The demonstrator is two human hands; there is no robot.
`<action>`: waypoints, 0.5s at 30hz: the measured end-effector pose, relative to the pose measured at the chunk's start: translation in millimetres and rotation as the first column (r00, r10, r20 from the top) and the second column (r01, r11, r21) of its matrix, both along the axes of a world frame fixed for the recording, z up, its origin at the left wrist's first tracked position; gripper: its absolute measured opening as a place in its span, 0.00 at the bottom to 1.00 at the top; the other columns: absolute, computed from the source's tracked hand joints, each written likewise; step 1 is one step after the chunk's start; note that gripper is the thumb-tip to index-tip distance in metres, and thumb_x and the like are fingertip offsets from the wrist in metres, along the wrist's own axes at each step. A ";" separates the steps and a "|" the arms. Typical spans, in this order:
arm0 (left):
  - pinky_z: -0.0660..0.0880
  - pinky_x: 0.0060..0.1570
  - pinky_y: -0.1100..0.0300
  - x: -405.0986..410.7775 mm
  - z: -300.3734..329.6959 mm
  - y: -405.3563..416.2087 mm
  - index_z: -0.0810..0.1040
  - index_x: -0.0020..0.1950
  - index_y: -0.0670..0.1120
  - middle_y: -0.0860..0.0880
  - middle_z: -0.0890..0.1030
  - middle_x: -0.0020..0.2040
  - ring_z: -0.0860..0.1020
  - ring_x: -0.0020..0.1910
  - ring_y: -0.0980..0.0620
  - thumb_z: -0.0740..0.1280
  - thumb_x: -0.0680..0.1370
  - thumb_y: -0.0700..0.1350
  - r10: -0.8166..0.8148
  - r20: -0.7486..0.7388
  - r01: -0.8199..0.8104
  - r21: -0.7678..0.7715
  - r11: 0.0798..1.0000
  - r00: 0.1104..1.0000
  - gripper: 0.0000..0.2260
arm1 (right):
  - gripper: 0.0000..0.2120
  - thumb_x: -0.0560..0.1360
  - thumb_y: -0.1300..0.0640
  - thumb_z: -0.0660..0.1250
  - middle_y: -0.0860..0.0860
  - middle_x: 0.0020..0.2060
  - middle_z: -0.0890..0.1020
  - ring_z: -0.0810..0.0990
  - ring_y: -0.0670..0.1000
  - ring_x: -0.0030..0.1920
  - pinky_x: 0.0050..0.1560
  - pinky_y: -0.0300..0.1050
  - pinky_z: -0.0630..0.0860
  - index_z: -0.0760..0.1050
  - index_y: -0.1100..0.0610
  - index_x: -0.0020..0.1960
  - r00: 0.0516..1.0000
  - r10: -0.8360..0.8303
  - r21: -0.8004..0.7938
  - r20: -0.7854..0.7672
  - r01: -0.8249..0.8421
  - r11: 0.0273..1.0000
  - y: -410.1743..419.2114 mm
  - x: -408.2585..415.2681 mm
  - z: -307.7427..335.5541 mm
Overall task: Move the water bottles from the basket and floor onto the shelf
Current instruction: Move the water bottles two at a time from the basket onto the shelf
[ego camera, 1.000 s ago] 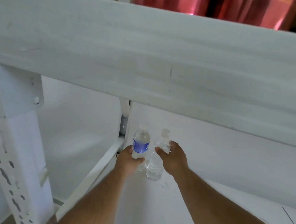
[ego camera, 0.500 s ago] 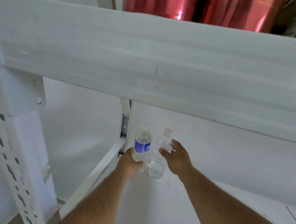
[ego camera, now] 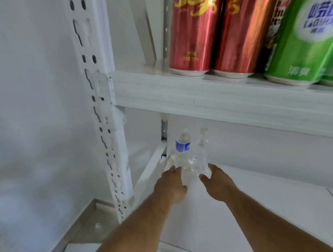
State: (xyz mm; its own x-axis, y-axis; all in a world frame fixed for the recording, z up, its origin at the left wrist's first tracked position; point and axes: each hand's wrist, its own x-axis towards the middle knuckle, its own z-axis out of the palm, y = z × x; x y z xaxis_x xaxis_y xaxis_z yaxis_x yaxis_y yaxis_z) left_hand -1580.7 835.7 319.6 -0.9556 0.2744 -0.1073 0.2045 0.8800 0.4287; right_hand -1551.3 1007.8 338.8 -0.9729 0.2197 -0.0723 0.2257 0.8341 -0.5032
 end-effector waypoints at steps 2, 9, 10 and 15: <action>0.62 0.73 0.48 23.4 11.9 -10.3 0.52 0.80 0.51 0.49 0.54 0.81 0.58 0.77 0.45 0.64 0.78 0.54 -0.061 -0.012 0.060 -0.074 0.995 0.998 0.34 | 0.32 0.80 0.42 0.58 0.52 0.76 0.65 0.63 0.55 0.75 0.73 0.49 0.62 0.56 0.56 0.79 0.998 0.048 0.142 0.028 -0.051 0.989 -11.3 30.1 5.3; 0.58 0.74 0.47 92.4 40.7 -34.3 0.52 0.80 0.51 0.49 0.51 0.81 0.54 0.79 0.46 0.62 0.80 0.53 -0.173 -0.061 0.155 -0.229 0.961 0.983 0.31 | 0.35 0.81 0.41 0.54 0.55 0.80 0.53 0.50 0.55 0.79 0.76 0.51 0.52 0.49 0.57 0.80 0.971 0.189 0.372 0.144 -0.231 0.899 -39.1 116.5 12.9; 0.58 0.74 0.47 102.3 42.5 -36.6 0.52 0.80 0.51 0.50 0.50 0.81 0.54 0.79 0.46 0.61 0.80 0.53 -0.174 -0.052 0.158 -0.235 0.959 0.983 0.31 | 0.35 0.81 0.41 0.54 0.55 0.80 0.52 0.49 0.55 0.79 0.77 0.52 0.52 0.49 0.57 0.80 0.968 0.197 0.372 0.157 -0.242 0.896 -42.3 126.6 13.2; 0.58 0.74 0.48 155.2 44.6 -45.0 0.53 0.80 0.51 0.50 0.51 0.81 0.55 0.79 0.47 0.61 0.80 0.52 -0.156 -0.026 0.147 -0.215 0.965 0.987 0.30 | 0.35 0.80 0.41 0.56 0.55 0.80 0.54 0.52 0.55 0.79 0.76 0.52 0.55 0.51 0.58 0.80 0.956 0.248 0.337 0.155 -0.287 0.897 -53.6 176.9 16.3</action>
